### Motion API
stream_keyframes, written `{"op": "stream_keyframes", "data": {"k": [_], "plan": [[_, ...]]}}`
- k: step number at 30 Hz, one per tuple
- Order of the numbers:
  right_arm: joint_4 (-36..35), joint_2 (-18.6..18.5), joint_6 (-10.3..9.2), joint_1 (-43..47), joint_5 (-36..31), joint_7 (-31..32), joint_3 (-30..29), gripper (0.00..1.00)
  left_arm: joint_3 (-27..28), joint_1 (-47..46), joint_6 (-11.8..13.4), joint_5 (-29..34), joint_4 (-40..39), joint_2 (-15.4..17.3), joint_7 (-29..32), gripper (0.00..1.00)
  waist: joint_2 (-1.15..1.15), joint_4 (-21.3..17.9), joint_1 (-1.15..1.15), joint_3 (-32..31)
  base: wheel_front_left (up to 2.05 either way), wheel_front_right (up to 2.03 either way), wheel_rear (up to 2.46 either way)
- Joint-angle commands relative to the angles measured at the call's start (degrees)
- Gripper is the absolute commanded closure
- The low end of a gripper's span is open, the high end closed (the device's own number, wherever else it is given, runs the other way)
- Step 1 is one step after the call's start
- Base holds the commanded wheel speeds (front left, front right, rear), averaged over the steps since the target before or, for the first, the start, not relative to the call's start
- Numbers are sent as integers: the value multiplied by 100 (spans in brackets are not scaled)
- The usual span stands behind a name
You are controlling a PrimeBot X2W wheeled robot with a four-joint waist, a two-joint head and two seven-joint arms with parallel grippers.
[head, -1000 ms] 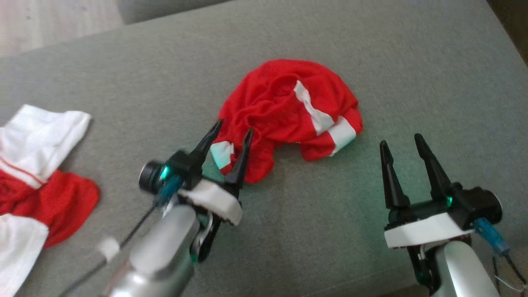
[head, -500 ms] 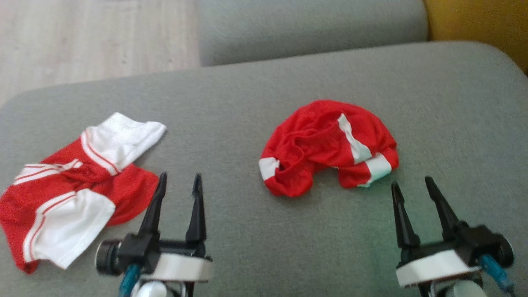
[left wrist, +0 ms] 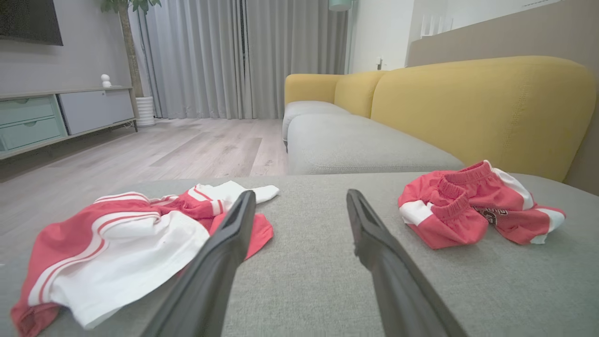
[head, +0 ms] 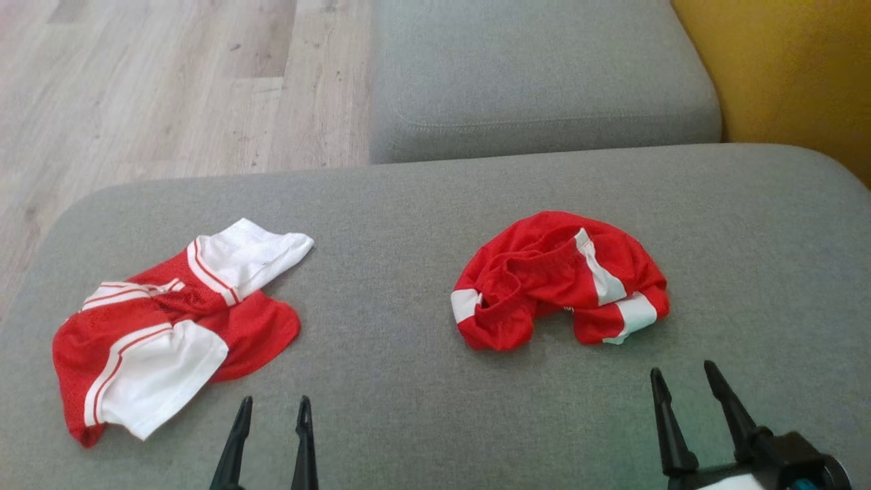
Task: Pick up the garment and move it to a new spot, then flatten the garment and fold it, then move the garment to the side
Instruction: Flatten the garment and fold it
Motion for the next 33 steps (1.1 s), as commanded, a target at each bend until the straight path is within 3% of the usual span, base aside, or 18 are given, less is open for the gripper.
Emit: {"op": "stream_keyframes", "data": {"k": [1, 33], "plan": [[-144, -31, -4, -145, 32, -22, 144, 0, 229, -217, 20, 52, -204, -62, -37, 0, 0, -6, 1, -48, 0, 0, 0], [-92, -31, -4, -54, 34, -22, 230, 0, 70, -108, 39, -66, -14, -73, -37, 0, 0, -3, 1, -120, 0, 0, 0]]}}
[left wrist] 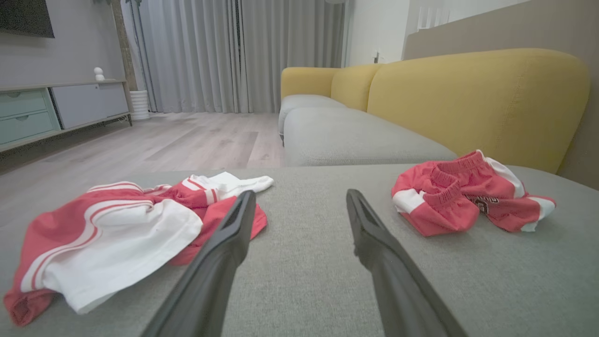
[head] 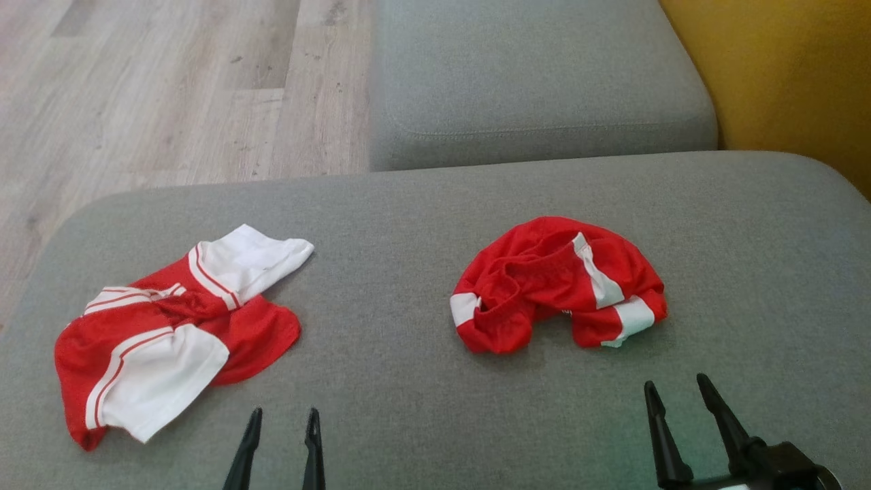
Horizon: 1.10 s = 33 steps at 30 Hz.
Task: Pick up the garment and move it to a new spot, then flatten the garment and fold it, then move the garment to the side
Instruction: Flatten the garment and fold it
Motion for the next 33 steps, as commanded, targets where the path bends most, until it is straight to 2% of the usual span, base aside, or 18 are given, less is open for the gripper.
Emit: {"op": "stream_keyframes", "data": {"k": [1, 5, 9, 11, 13, 16, 20, 24, 30, 33], "plan": [[-170, -33, -4, -203, -4, -22, 128, 0, 129, -213, -34, -32, -72, -63, -37, 0, 0, -5, 0, 30, 0, 0, 0], [-173, -33, -4, -233, -15, -22, 180, 0, 39, -343, -166, 34, 166, -63, -37, 0, 0, -100, 0, 137, 0, 0, 0], [-172, -33, -4, -346, -76, -22, 296, 0, -140, -751, -268, 5, 476, -63, -37, 0, 0, -365, 0, 343, 0, 0, 0], [-178, -33, -4, -480, -103, -22, 375, 0, -338, -1275, -398, -117, 741, -63, -37, 0, 0, -642, 0, 571, 0, 0, 0], [-185, -33, -4, -516, -100, -22, 371, 0, -419, -1498, -450, -162, 870, -63, -37, 0, 0, -714, 0, 639, 0, 0, 0], [-208, -33, -4, -576, -75, -22, 363, 0, -728, -2290, -655, -272, 1334, -63, 19, 0, 0, -910, 0, 860, 0, 0, 0], [-240, -33, -4, -732, -91, -22, 434, 0, -1182, -3584, -960, -548, 1746, -63, 505, 0, 0, -1132, 0, 1244, 0, 0, 0], [-307, -33, -4, -954, -60, -22, 447, 0, -1677, -4736, -1158, -879, 2099, -63, 1083, 0, 0, -1374, 0, 1573, 0, 0, 0], [-348, -33, -4, -1196, -1, -22, 572, 0, -2294, -5781, -1246, -1597, 2874, -63, 1774, 0, 0, -1693, 0, 1946, 0, 0, 0], [-333, -33, -4, -1273, 34, -22, 627, 0, -2606, -6152, -1212, -1853, 3219, -63, 1957, 0, 0, -1792, 0, 2087, 0, 0, 0]]}}
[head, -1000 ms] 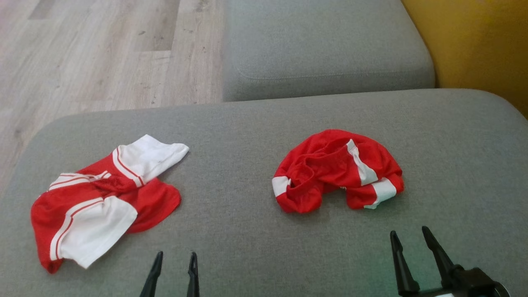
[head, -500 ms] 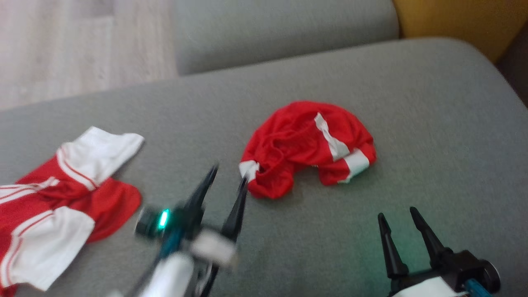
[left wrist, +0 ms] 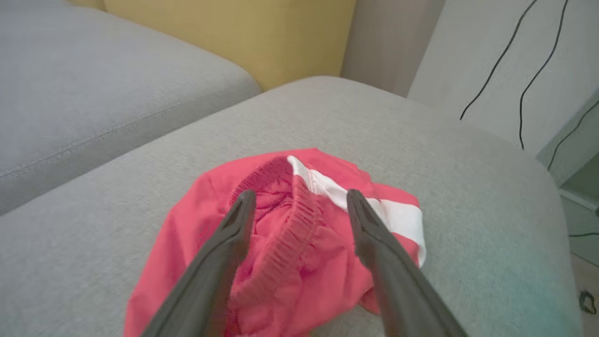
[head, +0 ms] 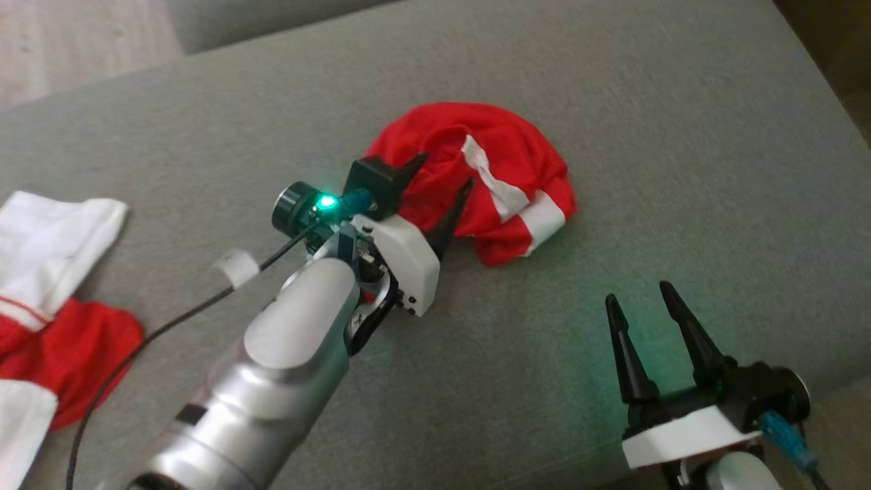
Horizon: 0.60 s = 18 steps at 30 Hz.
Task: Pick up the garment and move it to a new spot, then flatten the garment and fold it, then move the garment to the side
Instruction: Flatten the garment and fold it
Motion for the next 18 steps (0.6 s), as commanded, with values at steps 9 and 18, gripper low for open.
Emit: {"op": "stream_keyframes", "data": {"k": [9, 18], "plan": [[-119, -33, -4, -283, 149, -22, 133, 0, -606, -1144, 37, -517, 634, 30, 285, 0, 0, -346, -1, 412, 0, 0, 0], [-61, -33, -4, -267, 142, -22, 77, 0, -1105, -1513, 38, -906, 853, 30, 660, 0, 0, -447, -1, 357, 0, 0, 0]]}}
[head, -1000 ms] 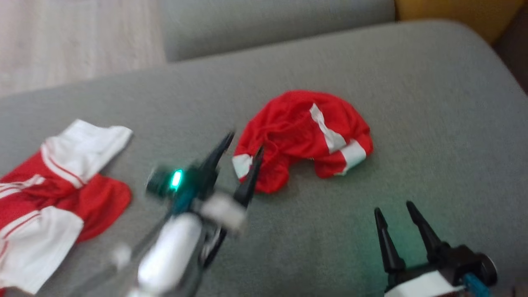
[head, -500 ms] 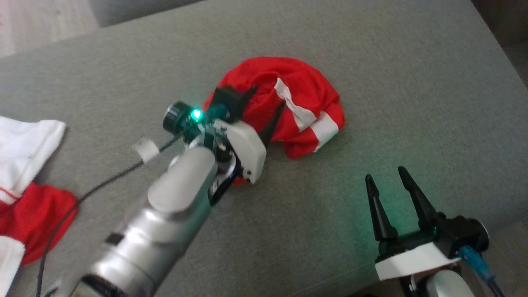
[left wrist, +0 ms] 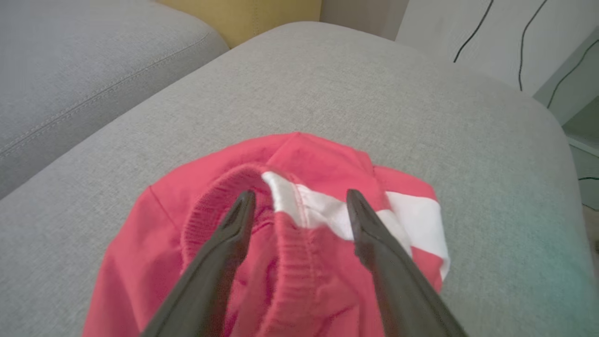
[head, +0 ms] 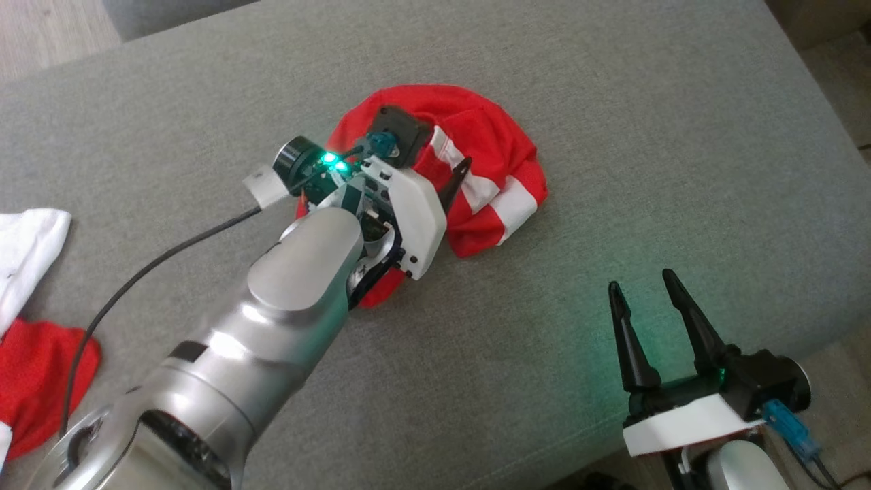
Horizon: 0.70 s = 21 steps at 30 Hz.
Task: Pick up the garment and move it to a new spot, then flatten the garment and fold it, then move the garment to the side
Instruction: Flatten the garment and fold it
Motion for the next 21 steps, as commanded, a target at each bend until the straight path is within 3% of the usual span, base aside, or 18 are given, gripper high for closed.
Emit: {"op": "stream_keyframes", "data": {"k": [1, 3, 4, 5, 6, 7, 10, 11, 15, 21], "plan": [[-118, -33, -4, -56, 30, -22, 94, 0, 60, -296, 5, -78, -153, 28, 15, 0, 0, -19, 0, -43, 0, 0, 0], [-103, -33, -4, -27, 18, -22, 109, 0, -1, -295, 8, -179, -169, 28, 14, 0, 0, -40, 0, -86, 0, 0, 0], [-94, -33, -4, -13, 12, -22, 116, 0, -37, -301, 11, -214, -174, 28, 9, 8, 0, -46, 0, -104, 0, 0, 0], [-88, -33, -4, -1, 10, -22, 117, 0, -90, -316, 11, -222, -174, 28, 1, 36, 0, -50, 0, -124, 0, 0, 0], [-83, -33, -4, 12, 7, -22, 117, 0, -136, -328, 9, -233, -177, 28, -13, 55, 0, -52, 0, -146, 0, 0, 0], [-83, -33, -4, 12, 7, -22, 117, 0, -136, -328, 9, -233, -177, 28, -13, 55, 0, -52, 0, -146, 0, 0, 0], [-75, -33, -4, 68, -8, -22, 105, 0, -239, -333, 16, -315, -195, 28, -45, 74, 0, -51, 0, -225, 0, 0, 0], [-70, -33, -4, 89, -19, -22, 106, 0, -268, -328, 18, -352, -205, 28, -48, 98, 0, -49, 0, -253, 0, 0, 0], [-40, -33, -4, 153, -60, -22, 133, 0, -381, -290, -9, -493, -219, 28, -65, 100, 0, -70, 0, -388, 0, 0, 0], [-35, -33, -4, 181, -49, -22, 168, 0, -375, -445, -98, -904, -713, 28, -570, 100, 0, -150, 0, -612, 0, 0, 0]]}}
